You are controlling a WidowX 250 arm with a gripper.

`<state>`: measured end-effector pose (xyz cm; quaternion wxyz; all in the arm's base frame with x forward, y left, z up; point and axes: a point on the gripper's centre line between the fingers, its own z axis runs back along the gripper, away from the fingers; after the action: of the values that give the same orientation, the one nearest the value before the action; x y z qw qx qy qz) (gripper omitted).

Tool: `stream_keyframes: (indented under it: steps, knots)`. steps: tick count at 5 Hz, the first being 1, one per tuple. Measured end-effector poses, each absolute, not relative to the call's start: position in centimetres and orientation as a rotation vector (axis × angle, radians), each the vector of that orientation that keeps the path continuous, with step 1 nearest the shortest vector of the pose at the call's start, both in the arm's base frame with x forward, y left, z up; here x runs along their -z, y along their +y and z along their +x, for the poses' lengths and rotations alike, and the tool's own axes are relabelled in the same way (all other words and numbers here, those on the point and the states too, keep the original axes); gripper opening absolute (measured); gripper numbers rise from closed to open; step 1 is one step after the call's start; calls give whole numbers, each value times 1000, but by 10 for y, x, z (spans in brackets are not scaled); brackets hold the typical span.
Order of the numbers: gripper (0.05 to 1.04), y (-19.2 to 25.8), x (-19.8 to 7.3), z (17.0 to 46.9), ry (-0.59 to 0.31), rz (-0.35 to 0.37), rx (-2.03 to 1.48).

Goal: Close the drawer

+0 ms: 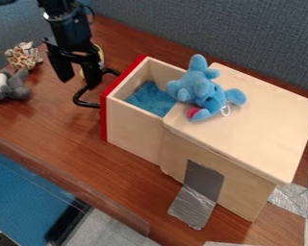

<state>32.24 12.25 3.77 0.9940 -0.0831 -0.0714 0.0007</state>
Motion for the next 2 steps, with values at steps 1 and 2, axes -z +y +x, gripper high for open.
stream_keyframes:
  steps: [1, 2]
  knots:
    - [947, 110, -34, 324, -143, -177, 25]
    - [661, 104, -30, 323, -143, -186, 41]
